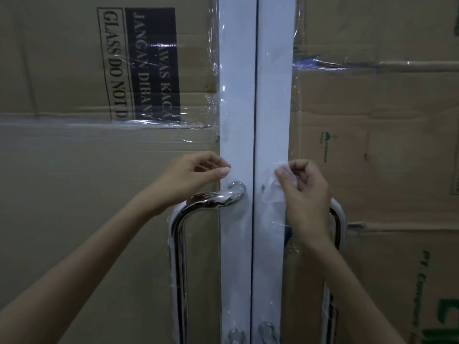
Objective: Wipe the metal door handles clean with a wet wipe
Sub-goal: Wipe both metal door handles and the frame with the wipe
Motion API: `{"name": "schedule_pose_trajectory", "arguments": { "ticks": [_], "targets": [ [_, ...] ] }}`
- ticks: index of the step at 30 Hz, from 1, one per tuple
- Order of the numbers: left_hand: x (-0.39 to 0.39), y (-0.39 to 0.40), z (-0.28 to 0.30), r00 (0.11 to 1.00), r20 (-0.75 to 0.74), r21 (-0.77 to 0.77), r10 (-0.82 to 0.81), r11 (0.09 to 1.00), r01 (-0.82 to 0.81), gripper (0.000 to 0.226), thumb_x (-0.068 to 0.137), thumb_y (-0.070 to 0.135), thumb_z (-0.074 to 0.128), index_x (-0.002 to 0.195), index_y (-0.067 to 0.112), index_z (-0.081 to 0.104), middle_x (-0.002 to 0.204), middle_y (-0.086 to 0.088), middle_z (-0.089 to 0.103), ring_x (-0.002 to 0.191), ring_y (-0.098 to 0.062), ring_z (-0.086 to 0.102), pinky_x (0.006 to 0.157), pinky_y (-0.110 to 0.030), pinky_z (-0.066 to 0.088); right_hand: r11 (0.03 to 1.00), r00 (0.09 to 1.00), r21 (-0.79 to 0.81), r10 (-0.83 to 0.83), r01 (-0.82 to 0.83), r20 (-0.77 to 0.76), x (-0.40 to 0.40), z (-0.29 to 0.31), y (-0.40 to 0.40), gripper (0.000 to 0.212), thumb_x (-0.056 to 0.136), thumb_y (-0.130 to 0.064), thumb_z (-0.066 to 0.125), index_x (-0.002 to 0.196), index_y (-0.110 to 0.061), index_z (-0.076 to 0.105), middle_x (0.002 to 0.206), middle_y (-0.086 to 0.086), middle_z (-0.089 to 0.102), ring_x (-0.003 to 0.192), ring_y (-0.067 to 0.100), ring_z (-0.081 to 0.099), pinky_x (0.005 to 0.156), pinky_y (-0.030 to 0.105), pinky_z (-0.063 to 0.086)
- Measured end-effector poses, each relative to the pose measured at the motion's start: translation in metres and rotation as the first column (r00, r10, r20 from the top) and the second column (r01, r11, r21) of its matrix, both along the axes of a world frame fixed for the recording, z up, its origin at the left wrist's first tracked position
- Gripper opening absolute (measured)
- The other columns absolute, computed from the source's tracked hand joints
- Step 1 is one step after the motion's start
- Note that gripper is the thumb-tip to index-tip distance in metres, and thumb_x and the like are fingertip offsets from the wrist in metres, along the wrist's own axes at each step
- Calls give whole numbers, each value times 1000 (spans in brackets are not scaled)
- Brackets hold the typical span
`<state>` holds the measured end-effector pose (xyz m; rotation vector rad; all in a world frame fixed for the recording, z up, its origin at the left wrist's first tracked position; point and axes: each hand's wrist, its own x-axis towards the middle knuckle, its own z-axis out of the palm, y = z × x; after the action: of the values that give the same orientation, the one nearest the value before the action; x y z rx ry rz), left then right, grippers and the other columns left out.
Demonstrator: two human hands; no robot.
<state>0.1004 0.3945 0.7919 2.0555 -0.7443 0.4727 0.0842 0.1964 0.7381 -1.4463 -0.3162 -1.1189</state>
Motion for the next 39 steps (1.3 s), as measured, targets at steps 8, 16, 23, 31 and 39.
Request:
{"name": "schedule_pose_trajectory", "arguments": {
  "ticks": [8, 16, 23, 31, 39],
  "targets": [
    [-3, 1, -4, 995, 5, -2, 95, 995, -95, 17, 80, 38, 65, 94, 31, 70, 99, 3, 71, 97, -15, 65, 92, -39, 51, 982, 975, -36, 190, -187, 114, 36, -61, 66, 24, 94, -11, 55, 109, -26, 65, 116, -9, 67, 117, 7, 59, 100, 27, 47],
    [-19, -1, -20, 989, -17, -116, 148, 982, -149, 16, 86, 23, 62, 100, 20, 70, 105, -9, 69, 99, -21, 65, 73, -12, 51, 909, 921, 150, 381, -389, 82, 36, -53, 67, 23, 92, -16, 57, 108, -31, 66, 116, -16, 65, 121, 3, 54, 101, 18, 43],
    [-24, -8, -24, 984, -4, -168, 179, 970, -177, 17, 88, 21, 60, 103, 19, 69, 108, -13, 68, 99, -24, 64, 71, -9, 49, 854, 897, 276, 424, -442, 124, 48, -58, 64, 29, 93, -12, 55, 108, -36, 61, 125, -5, 63, 125, 5, 52, 100, 15, 43],
    [-26, -15, -21, 978, 27, -167, 205, 966, -197, 17, 89, 20, 59, 103, 18, 68, 107, -13, 68, 102, -25, 62, 70, -9, 49, 860, 896, 253, 418, -443, 149, 62, -56, 64, 22, 92, -20, 57, 108, -33, 64, 115, -17, 64, 116, -2, 57, 103, 28, 45],
    [-24, -26, -21, 980, 18, -164, 197, 968, -191, 15, 90, 16, 59, 101, 18, 68, 106, -15, 68, 92, -14, 59, 68, -10, 50, 877, 914, 256, 386, -407, 129, 55, -57, 68, 26, 92, -16, 57, 108, -35, 63, 110, -26, 62, 117, -2, 56, 102, 25, 46]
  ]
}}
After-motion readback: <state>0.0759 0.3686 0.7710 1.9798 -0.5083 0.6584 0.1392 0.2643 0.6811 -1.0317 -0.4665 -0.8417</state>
